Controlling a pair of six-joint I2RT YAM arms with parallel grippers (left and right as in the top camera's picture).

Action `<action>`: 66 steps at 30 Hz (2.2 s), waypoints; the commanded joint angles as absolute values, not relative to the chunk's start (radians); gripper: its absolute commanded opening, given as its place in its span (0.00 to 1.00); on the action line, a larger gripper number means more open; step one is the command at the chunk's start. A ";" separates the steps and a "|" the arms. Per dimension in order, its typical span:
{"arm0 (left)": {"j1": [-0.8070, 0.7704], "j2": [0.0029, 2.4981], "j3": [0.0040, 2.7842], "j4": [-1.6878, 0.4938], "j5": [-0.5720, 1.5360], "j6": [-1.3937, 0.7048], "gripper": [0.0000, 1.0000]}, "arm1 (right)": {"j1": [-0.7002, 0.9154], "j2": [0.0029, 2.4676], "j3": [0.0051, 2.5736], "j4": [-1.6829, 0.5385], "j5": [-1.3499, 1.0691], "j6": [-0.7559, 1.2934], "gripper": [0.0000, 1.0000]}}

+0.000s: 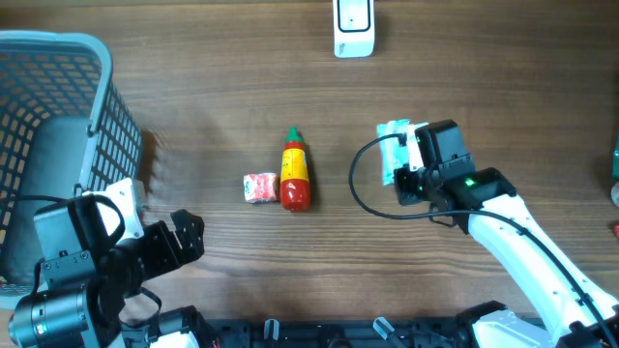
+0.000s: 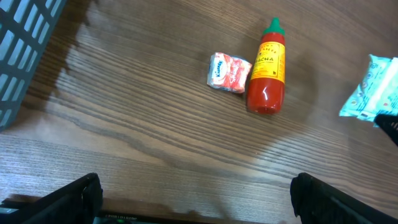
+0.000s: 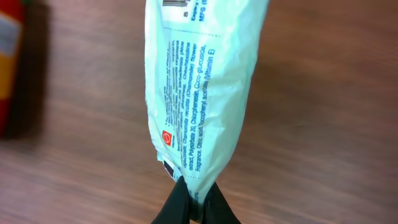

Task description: Scan the item barcode

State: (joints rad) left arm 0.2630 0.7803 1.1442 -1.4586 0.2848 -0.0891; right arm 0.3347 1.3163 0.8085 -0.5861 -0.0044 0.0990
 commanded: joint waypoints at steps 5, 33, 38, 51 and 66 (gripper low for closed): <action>0.264 0.779 1.143 -1.456 0.282 -0.098 1.00 | 0.334 1.286 0.870 -0.593 -0.185 -0.054 0.04; 0.264 0.779 1.143 -1.456 0.282 -0.098 1.00 | 0.334 0.839 0.886 -0.633 -0.487 -0.187 0.05; 0.264 0.779 1.143 -1.456 0.282 -0.098 1.00 | 0.334 1.076 0.883 -0.609 -0.308 -0.176 0.05; 0.264 0.779 1.143 -1.456 0.282 -0.098 1.00 | 0.334 1.234 0.997 -0.686 -0.252 0.142 1.00; 0.264 0.779 1.143 -1.456 0.282 -0.098 1.00 | 0.334 1.035 0.772 -1.241 -0.107 0.953 1.00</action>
State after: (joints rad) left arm 0.2630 0.7803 1.1442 -1.4586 0.2848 -0.0891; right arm 0.3347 0.9829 0.8650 -1.2446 -0.0589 0.8677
